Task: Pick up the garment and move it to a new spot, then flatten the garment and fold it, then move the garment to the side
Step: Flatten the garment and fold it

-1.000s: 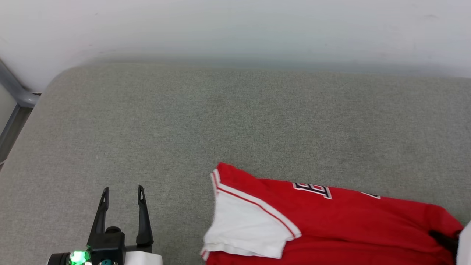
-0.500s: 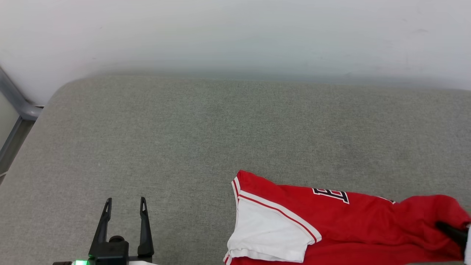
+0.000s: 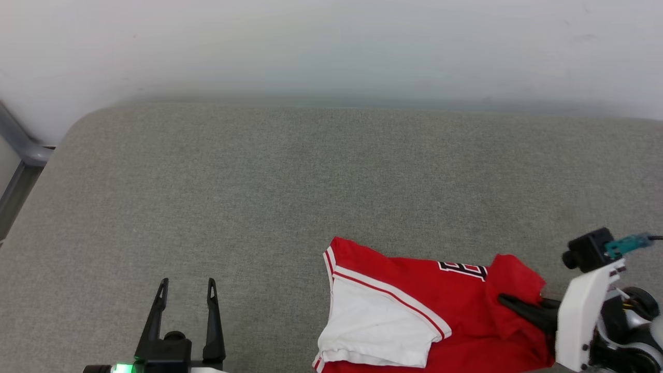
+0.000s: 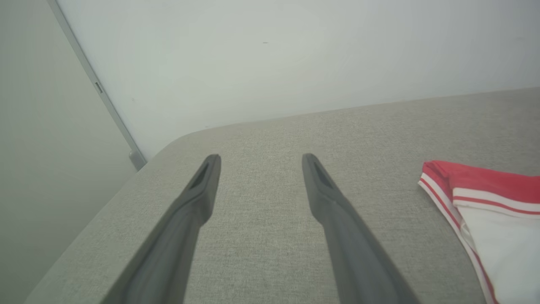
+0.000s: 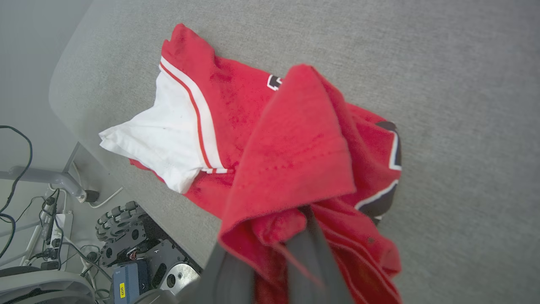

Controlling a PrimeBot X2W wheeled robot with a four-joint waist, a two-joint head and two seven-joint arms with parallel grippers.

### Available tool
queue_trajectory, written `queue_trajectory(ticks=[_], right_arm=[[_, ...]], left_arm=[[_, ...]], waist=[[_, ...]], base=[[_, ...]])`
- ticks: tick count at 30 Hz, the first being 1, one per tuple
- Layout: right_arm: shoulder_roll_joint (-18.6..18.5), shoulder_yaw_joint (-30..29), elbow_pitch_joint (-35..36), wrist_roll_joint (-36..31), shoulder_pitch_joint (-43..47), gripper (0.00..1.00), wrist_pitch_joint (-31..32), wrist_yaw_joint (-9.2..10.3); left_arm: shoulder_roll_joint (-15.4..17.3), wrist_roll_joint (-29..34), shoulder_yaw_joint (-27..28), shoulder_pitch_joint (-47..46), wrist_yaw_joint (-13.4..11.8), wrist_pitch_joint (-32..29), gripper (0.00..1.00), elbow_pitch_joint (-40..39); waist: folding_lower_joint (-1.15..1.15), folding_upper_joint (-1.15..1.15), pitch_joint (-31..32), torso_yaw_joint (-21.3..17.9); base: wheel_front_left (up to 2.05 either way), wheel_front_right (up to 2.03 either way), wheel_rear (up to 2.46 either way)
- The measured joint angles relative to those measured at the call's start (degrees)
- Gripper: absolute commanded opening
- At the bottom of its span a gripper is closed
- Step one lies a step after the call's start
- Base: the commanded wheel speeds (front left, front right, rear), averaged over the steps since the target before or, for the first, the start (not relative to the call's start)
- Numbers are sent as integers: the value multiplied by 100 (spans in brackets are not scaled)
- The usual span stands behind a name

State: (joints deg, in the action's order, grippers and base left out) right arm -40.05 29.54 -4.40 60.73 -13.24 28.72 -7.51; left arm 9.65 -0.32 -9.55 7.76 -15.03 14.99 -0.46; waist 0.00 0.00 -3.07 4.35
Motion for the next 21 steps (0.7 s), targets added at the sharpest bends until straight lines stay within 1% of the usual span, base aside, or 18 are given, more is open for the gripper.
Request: queue_trajectory(ticks=[5,9,14,21], right_arm=[[592,297,-75,-468,-442,0,175,0],[1003,659,-255,-835,-840,0,235,1],[1494,1124,-643,-1139,-1357,0,241,1],[2085,1847,-1385,-1539,-2012,0,144,1]], left_arm=[[-48,22,-97,-129,29,0,100,27],[-66,34,-125,-209,42,0,100,48],[-83,32,-147,-278,41,0,100,73],[-114,33,-226,-450,46,0,100,114]], waist=[[0,0,-128,64],[0,0,-235,121],[0,0,-363,157],[0,0,-529,206]], base=[[0,0,0],[0,0,0],[0,0,0],[0,0,0]])
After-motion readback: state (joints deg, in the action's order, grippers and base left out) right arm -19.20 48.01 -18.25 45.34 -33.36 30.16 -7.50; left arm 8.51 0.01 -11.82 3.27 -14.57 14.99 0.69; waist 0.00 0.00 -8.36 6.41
